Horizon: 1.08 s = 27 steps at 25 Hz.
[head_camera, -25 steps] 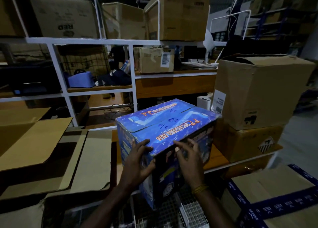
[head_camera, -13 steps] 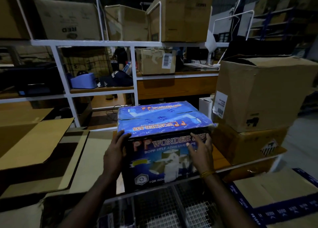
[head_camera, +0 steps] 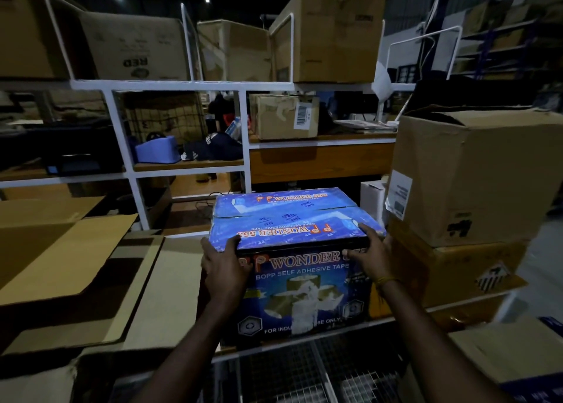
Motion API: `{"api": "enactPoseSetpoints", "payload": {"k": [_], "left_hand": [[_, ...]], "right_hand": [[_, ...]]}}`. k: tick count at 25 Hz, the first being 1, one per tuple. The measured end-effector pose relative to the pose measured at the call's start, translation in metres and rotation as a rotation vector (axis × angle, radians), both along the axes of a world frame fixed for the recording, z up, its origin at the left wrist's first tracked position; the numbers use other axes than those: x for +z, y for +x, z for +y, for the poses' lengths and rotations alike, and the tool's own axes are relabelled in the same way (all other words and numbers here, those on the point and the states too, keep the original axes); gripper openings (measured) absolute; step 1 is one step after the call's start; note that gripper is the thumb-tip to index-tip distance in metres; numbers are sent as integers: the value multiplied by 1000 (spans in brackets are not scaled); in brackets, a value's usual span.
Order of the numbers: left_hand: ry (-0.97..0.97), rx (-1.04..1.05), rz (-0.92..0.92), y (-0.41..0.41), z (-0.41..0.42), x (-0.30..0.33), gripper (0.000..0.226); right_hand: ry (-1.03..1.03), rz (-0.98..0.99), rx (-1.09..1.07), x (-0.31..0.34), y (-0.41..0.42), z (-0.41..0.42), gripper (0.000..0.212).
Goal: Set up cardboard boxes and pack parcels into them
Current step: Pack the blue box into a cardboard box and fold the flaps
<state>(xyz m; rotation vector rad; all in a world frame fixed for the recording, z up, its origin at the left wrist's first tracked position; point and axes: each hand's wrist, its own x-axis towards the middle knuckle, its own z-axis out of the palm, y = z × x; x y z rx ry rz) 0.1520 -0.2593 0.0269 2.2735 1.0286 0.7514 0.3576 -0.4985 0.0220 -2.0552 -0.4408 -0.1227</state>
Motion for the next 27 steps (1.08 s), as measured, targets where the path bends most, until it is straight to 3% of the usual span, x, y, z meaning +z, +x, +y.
{"api": "enactPoseSetpoints", "payload": {"k": [11,17,27], "left_hand": [[-66,-22,-312,-12,-11,2,54],[-71,-64,-489,-29,-37,11,50],[92,-162,-831,-80,-58,65,42]], "right_hand": [[251,-67,-113,-10,-26,-12,58],[348,-259,-195,5,-60,-39,44],[533,-513,-285,51,-115,-66,47]]}}
